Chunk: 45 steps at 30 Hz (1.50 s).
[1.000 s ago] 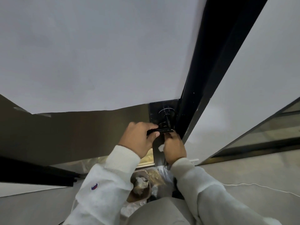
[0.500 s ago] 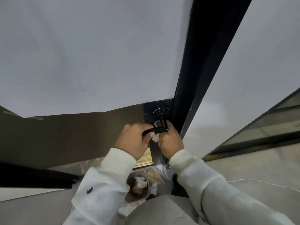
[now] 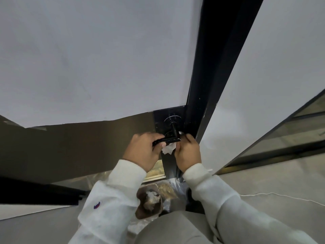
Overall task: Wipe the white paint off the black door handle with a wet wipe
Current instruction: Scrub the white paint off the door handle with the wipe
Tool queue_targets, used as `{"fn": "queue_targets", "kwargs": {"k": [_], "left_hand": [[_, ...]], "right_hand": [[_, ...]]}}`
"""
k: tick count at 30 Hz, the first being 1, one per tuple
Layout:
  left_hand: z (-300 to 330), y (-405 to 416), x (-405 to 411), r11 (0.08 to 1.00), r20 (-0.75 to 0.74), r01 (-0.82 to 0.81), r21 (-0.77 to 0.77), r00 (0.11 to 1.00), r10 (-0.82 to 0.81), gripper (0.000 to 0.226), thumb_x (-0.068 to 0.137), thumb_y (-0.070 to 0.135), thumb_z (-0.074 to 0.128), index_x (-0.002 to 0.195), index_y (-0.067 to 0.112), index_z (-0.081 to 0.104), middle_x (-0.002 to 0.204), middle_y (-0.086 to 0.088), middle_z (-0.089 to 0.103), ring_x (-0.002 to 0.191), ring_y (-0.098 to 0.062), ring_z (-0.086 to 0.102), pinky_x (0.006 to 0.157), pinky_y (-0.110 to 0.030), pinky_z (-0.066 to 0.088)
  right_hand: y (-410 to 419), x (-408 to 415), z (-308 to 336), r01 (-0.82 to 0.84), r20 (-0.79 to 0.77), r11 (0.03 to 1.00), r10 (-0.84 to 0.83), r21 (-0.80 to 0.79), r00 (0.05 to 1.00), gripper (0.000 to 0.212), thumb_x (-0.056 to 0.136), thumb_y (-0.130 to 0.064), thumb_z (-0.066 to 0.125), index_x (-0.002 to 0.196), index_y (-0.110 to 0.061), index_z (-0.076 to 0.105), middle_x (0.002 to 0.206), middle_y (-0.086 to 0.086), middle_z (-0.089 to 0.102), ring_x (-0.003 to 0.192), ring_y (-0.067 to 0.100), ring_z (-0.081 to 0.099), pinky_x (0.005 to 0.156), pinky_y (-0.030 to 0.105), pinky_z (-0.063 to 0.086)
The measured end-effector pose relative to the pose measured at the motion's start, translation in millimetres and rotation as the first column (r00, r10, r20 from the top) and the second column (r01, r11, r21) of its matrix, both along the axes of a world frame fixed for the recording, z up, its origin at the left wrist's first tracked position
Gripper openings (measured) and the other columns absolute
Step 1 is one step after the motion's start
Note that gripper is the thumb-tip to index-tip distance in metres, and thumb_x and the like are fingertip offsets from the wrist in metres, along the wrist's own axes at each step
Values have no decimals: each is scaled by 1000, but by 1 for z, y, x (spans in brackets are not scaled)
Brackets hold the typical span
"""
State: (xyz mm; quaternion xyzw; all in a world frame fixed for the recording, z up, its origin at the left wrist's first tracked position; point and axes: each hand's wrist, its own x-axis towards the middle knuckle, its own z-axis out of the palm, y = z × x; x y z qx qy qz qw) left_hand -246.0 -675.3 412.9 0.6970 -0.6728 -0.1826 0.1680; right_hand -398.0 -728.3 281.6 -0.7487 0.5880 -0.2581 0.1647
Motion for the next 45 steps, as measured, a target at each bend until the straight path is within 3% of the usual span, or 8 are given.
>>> {"fn": "queue_targets", "kwargs": {"k": [4, 9, 15, 20, 24, 28, 34, 45], "left_hand": [[2, 0, 0, 1000, -10, 6, -12, 1000, -6, 29, 97, 37, 57, 123, 31, 67, 120, 7, 70, 113, -19, 58, 89, -19, 28], [0, -1, 1, 1000, -15, 19, -8, 1000, -20, 25, 97, 36, 57, 119, 32, 68, 113, 8, 71, 104, -18, 61, 89, -22, 35], [2, -1, 1, 1000, -24, 13, -1, 1000, -13, 24, 97, 35, 58, 118, 31, 69, 113, 6, 73, 106, -22, 59, 85, -23, 35], [3, -1, 0, 1000, -37, 10, 7, 999, -10, 26, 96, 36, 58, 120, 32, 69, 114, 10, 72, 102, -19, 58, 85, -22, 34], [4, 0, 1, 1000, -55, -3, 15, 998, 4, 25, 98, 36, 56, 119, 35, 68, 114, 12, 71, 100, -17, 52, 84, -23, 33], [8, -1, 1, 1000, -59, 4, 29, 998, -2, 24, 98, 35, 55, 117, 33, 69, 111, 8, 71, 87, -10, 39, 78, -23, 34], [6, -4, 3, 994, -108, -16, 104, 994, 27, 21, 96, 37, 57, 114, 36, 68, 107, 3, 69, 94, -15, 37, 80, -26, 34], [0, -4, 5, 994, -124, -64, 85, 990, 74, 25, 94, 39, 61, 117, 34, 68, 113, 2, 69, 113, -22, 50, 87, -23, 34]], "right_hand": [[3, -2, -1, 64, -68, 990, -56, 128, 996, 16, 87, -2, 55, 91, -8, 69, 91, 15, 68, 79, 38, 67, 65, 29, 45], [29, -20, 36, 164, 381, 974, -95, -153, 920, 12, 91, -1, 62, 95, -5, 73, 88, 7, 69, 77, 10, 59, 76, 5, 39], [23, 1, 86, 211, 552, 951, -54, -225, 832, 16, 91, -1, 69, 104, -5, 78, 98, 1, 76, 88, 8, 69, 81, 15, 53], [15, 12, 90, 102, 384, 956, 12, -276, 923, 14, 85, -1, 71, 94, -8, 80, 97, 5, 73, 88, 11, 67, 84, 13, 50], [9, -3, 96, 132, 352, 984, -81, -123, 932, 8, 86, -14, 73, 82, -16, 80, 73, 3, 70, 65, 18, 63, 63, 37, 56], [17, -6, 108, -30, 149, 969, 69, -246, 986, 12, 80, -1, 73, 74, -11, 74, 80, 3, 69, 71, 15, 63, 69, 26, 56], [-5, 17, 116, -56, -122, 973, 29, -223, 992, 32, 74, 8, 74, 104, -2, 74, 101, 14, 67, 87, 36, 67, 63, 46, 62], [-4, 5, 132, 17, -262, 999, -9, 28, 965, 18, 88, 3, 52, 102, -3, 63, 100, 18, 64, 88, 44, 64, 76, 44, 55]]}}
